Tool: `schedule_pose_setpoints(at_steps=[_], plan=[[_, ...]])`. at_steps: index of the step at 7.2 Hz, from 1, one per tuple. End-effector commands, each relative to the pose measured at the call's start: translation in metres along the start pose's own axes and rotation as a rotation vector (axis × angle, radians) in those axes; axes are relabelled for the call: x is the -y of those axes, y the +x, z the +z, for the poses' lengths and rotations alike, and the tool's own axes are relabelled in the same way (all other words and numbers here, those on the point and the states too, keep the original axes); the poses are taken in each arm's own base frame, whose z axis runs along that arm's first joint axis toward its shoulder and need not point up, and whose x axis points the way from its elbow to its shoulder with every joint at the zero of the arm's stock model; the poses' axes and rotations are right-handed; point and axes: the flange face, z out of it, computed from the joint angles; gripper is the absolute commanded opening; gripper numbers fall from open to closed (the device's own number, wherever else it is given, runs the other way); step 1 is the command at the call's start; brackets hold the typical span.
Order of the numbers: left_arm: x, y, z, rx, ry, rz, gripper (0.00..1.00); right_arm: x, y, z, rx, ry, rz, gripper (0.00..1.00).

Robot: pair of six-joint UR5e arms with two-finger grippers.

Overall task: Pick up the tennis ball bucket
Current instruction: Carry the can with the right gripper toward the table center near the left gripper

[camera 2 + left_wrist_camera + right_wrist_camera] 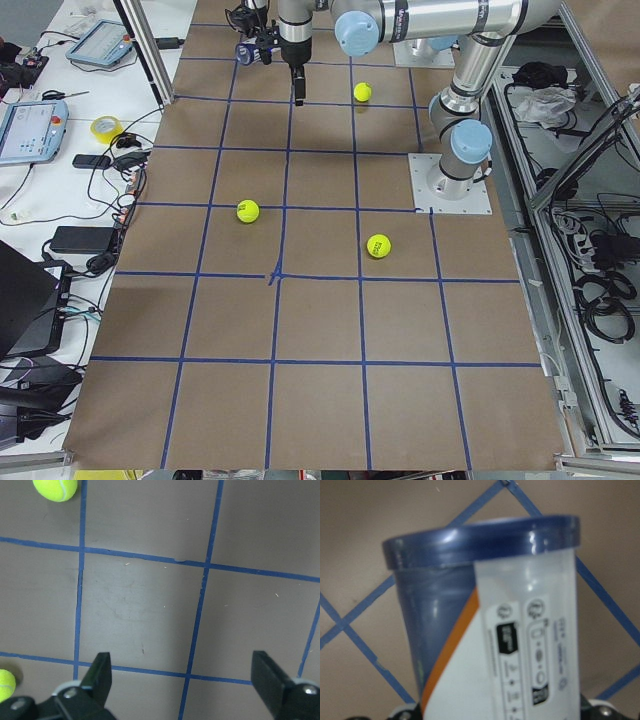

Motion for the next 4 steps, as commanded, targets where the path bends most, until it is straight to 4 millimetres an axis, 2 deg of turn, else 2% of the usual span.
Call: schedule_pose_setpoints(at_steps=[1, 2, 3, 4], plan=[[0.008, -0.019, 0.004, -0.003, -0.007, 0.017, 1.00, 0.048, -0.075, 0.006, -0.068, 0.012, -0.203, 0.78], [0.011, -0.028, 0.005, -0.002, -0.010, 0.050, 1.00, 0.069, -0.115, 0.015, -0.118, 0.018, -0.330, 0.78], [0.011, -0.029, 0.006, 0.000, -0.012, 0.048, 1.00, 0.082, -0.147, 0.023, -0.128, 0.038, -0.386, 0.78], [0.012, -0.029, 0.008, 0.000, -0.016, 0.048, 1.00, 0.100, -0.183, 0.055, -0.107, 0.055, -0.500, 0.78]])
